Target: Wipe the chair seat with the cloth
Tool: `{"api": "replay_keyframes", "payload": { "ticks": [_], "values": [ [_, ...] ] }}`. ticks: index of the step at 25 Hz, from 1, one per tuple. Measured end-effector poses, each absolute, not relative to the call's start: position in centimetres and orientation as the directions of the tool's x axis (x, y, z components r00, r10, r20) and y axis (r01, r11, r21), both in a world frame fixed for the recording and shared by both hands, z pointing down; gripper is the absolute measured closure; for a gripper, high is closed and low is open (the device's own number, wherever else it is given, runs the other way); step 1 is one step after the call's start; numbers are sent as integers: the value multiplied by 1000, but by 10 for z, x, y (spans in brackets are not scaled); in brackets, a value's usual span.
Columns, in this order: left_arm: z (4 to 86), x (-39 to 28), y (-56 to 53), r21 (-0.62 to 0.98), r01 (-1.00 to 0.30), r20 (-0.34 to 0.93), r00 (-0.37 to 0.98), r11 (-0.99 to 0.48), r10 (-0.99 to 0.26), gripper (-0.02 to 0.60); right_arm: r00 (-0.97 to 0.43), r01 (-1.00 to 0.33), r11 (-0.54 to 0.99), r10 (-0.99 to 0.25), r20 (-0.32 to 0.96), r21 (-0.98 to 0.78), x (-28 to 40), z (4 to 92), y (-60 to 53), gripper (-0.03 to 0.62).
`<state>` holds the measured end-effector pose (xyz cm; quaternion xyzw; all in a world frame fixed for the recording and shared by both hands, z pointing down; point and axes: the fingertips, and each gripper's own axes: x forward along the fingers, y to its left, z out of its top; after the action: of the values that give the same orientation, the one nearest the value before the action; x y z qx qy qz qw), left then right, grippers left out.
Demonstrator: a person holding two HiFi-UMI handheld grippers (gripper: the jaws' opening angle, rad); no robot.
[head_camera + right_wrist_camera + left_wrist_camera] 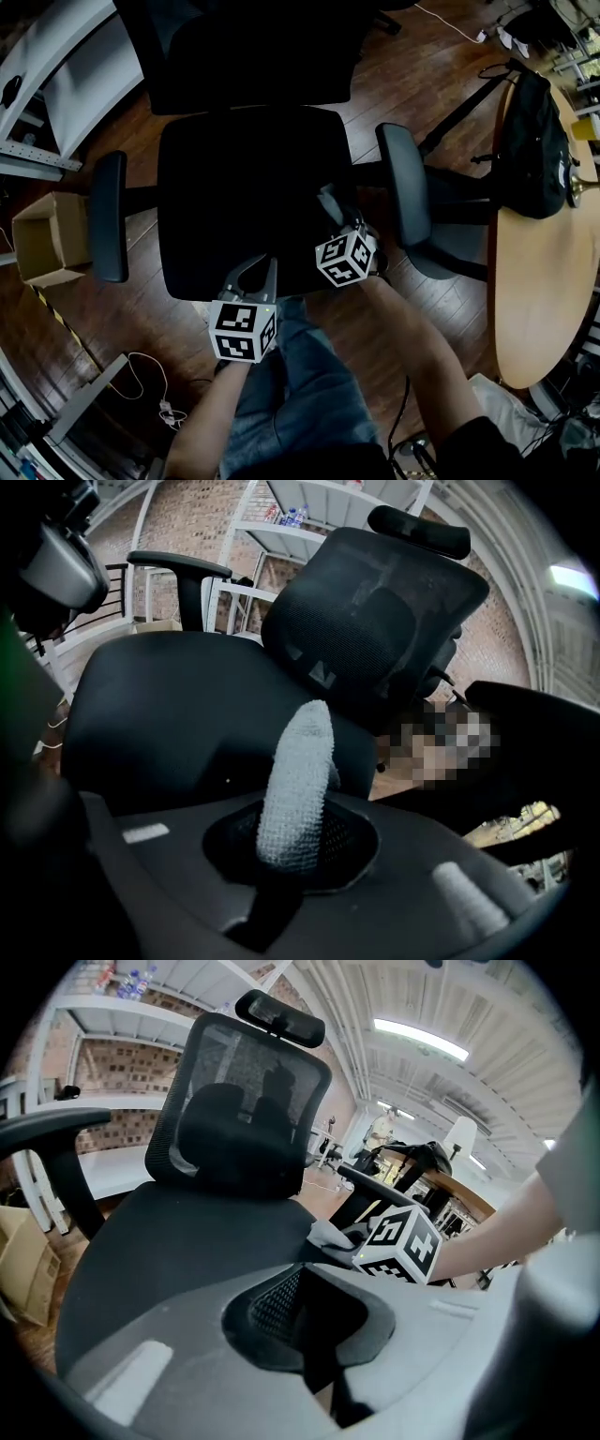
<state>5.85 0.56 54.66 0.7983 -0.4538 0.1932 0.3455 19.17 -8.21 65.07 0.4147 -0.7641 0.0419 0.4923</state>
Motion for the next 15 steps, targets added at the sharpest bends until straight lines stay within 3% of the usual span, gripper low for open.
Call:
{"api": "replay_keyframes", "payload": {
  "ticks": [15],
  "values": [
    [548, 91, 65, 368, -835, 618, 549, -409, -563, 583, -209, -697, 639, -615, 760, 326, 199, 641, 38, 582]
  ]
}}
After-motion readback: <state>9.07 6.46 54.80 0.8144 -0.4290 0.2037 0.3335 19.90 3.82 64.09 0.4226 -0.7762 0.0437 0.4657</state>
